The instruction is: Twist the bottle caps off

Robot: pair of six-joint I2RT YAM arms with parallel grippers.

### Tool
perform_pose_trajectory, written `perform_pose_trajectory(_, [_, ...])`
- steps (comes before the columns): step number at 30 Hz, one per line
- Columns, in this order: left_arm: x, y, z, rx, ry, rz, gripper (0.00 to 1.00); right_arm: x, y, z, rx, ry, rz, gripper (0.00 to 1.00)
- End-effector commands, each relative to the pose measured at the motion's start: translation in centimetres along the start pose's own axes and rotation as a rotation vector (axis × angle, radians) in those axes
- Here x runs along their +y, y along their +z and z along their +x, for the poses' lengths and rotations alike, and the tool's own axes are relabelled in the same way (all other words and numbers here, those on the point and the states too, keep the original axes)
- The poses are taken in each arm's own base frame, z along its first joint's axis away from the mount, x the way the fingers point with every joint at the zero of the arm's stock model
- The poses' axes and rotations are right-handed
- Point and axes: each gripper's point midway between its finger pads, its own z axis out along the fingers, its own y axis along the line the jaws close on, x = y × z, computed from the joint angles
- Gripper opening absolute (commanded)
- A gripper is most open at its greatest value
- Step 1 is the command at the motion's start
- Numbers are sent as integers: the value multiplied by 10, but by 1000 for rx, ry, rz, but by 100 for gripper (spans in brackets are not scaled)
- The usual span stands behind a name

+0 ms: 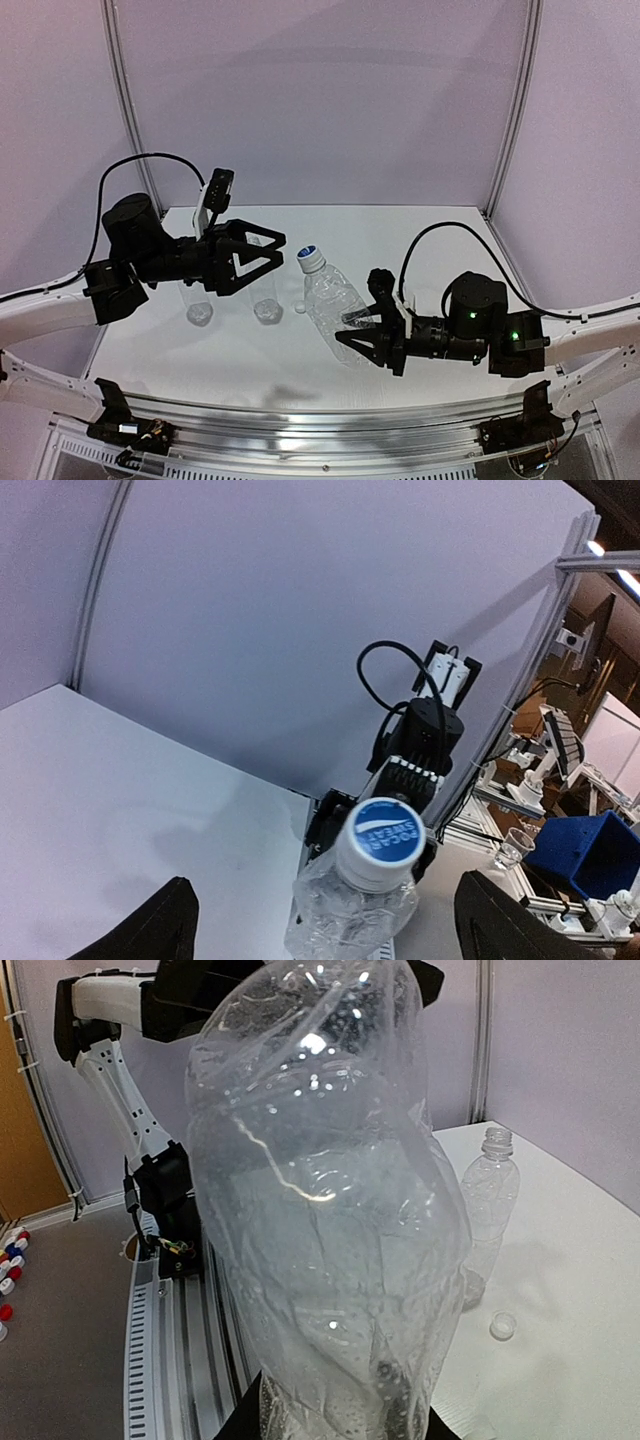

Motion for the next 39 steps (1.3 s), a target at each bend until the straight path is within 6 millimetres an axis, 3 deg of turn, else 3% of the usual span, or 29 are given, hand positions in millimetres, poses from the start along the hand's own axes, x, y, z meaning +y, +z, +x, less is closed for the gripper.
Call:
perform_pose_trajectory(1, [-25, 7, -8, -3, 64, 105, 86, -7, 0, -2, -21, -19, 47, 32])
perform_pose_trajectory(7, [-35, 13, -3, 14, 96, 122, 79, -4, 6, 2, -5, -7, 31, 31])
perform_pose_trajectory(26, [-20, 32, 7, 57, 91, 55, 67, 0, 14, 5, 20, -1, 10, 32])
perform_pose_trajectory(29, [-17, 35, 8, 67, 87, 49, 56, 4, 14, 6, 26, 0, -15, 32])
perform_pose_trajectory(35, [-16, 41, 11, 84, 80, 47, 21, 3, 14, 6, 28, 1, -9, 31])
perform_pose_trajectory(39, [-10, 46, 12, 93, 65, -1, 12, -7, 13, 5, 25, 5, 48, 31])
